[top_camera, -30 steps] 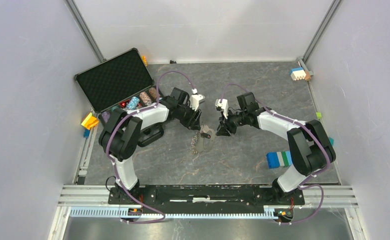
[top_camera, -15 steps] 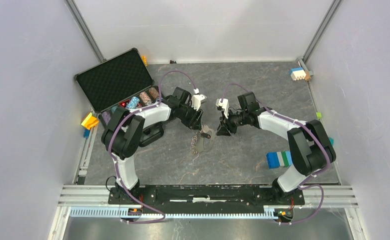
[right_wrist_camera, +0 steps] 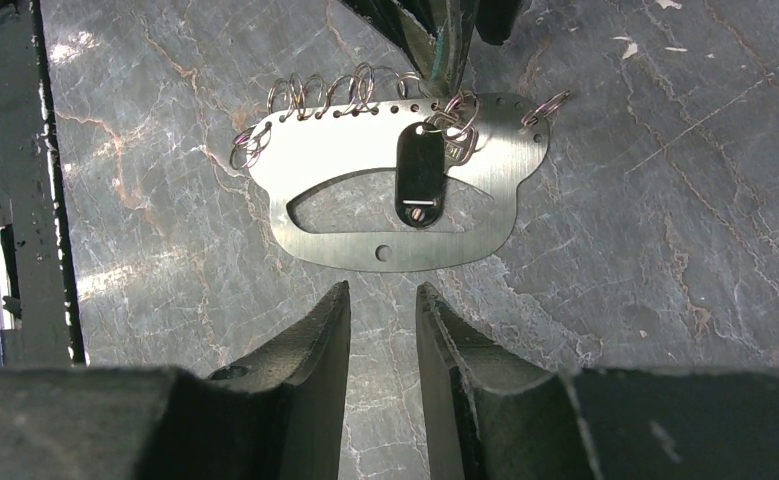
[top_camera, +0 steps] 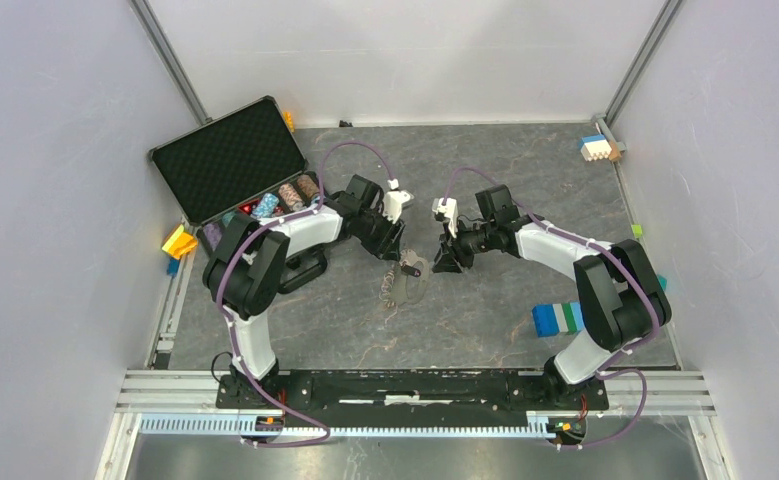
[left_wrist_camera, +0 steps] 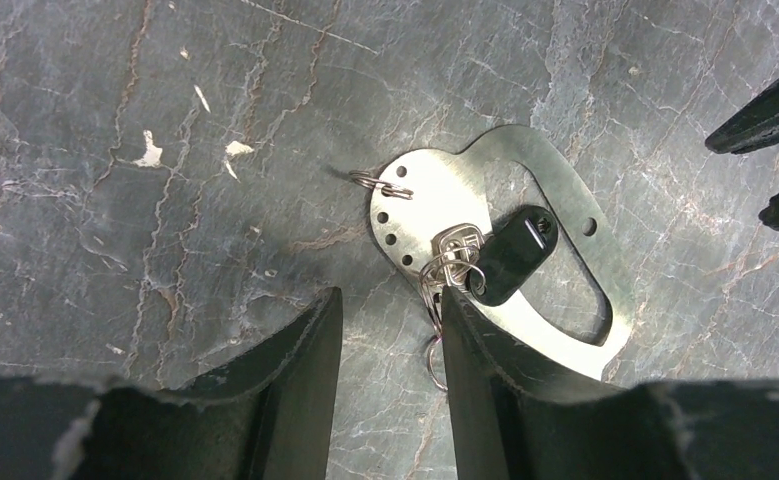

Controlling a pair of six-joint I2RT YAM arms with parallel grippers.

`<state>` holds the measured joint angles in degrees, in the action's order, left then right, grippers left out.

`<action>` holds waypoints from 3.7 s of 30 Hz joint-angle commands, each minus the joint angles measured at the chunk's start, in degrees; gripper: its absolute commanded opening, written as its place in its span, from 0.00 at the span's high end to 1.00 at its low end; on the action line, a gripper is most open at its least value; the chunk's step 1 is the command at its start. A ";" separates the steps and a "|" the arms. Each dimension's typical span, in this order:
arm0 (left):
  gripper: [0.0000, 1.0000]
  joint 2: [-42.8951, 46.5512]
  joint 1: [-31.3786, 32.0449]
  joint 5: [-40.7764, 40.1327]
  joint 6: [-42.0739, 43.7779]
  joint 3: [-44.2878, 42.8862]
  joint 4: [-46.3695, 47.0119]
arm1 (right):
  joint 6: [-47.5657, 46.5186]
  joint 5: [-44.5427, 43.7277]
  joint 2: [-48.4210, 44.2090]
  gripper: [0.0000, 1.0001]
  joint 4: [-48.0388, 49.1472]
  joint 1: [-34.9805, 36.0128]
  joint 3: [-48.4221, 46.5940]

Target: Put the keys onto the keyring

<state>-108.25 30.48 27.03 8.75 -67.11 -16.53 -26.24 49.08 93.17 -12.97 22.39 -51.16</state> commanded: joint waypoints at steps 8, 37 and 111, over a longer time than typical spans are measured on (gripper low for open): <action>0.54 -0.90 0.41 -1.27 2.98 -2.85 -0.68 | 0.14 1.90 0.33 0.64 1.02 -0.37 0.18; 0.70 -0.74 0.64 2.59 5.68 -3.46 -4.73 | -0.09 2.34 0.90 0.64 0.56 -0.60 0.09; 0.97 3.85 0.43 6.81 5.12 -7.00 -9.17 | -0.46 4.43 0.99 0.64 -0.34 -0.85 -0.52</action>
<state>-109.49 30.89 30.04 12.53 -71.57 -24.64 -26.26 50.83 93.82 -13.06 21.69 -51.07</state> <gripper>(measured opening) 0.062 0.360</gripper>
